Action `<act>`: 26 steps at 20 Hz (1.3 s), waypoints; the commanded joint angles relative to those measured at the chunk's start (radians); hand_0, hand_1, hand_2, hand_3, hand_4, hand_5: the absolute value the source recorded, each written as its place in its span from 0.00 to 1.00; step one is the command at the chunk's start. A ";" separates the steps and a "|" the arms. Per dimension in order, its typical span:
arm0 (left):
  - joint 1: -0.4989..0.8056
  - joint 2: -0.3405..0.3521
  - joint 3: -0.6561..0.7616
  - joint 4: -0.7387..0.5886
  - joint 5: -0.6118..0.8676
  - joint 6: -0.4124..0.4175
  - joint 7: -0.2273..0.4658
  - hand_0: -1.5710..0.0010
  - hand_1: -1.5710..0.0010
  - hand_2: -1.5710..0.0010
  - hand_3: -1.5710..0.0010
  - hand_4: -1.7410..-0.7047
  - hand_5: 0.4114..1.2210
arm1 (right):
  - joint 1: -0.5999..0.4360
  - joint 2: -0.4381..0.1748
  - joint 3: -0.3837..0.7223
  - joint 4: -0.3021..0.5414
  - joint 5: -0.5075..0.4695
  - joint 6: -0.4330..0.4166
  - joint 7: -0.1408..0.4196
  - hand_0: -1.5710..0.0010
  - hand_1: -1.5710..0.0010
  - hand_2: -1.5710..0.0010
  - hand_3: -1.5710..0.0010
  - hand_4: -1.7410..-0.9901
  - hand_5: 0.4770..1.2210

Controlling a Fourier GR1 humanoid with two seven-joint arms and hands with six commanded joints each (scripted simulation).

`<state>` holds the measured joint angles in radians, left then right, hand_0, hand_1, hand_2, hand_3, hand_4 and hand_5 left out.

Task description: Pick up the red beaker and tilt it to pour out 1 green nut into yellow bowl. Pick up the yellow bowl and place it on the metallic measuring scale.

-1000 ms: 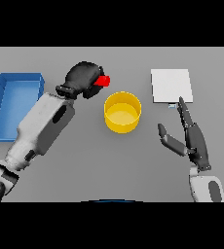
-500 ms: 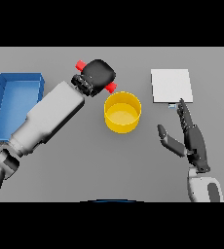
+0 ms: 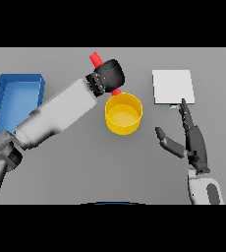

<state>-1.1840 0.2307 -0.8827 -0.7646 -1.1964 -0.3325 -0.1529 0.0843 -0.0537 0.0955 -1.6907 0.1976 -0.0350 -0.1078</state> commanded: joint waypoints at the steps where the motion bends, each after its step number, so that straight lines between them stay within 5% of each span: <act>1: -0.006 0.007 -0.017 -0.010 -0.014 -0.014 -0.005 0.00 0.00 0.00 0.01 0.00 1.00 | 0.007 -0.004 -0.001 -0.006 -0.003 0.004 -0.005 1.00 1.00 1.00 1.00 0.78 0.12; 13: -0.130 -0.040 -0.205 0.079 -0.211 0.065 -0.077 0.00 0.00 0.00 0.00 0.01 1.00 | 0.009 -0.008 -0.009 -0.007 -0.013 0.007 -0.020 1.00 1.00 1.00 1.00 0.82 0.13; 17: -0.283 -0.025 -0.208 0.119 -0.244 0.063 -0.142 0.00 0.00 0.00 0.00 0.01 1.00 | 0.007 0.000 -0.007 -0.013 -0.013 0.001 -0.007 1.00 1.00 1.00 1.00 0.80 0.12; 21: -0.408 0.034 -0.093 0.224 -0.196 0.123 -0.137 0.00 0.00 0.00 0.00 0.02 1.00 | -0.019 0.005 -0.001 -0.002 -0.003 -0.004 0.004 1.00 1.00 1.00 1.00 0.81 0.10; 26: -0.517 0.114 0.208 0.421 0.013 0.052 0.003 0.00 0.00 0.00 0.03 0.01 1.00 | -0.016 -0.006 0.004 0.005 -0.024 0.029 -0.033 1.00 1.00 1.00 1.00 0.85 0.13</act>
<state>-1.7017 0.3467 -0.6748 -0.3430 -1.1846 -0.2816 -0.1460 0.0685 -0.0594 0.0997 -1.6854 0.1737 -0.0064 -0.1413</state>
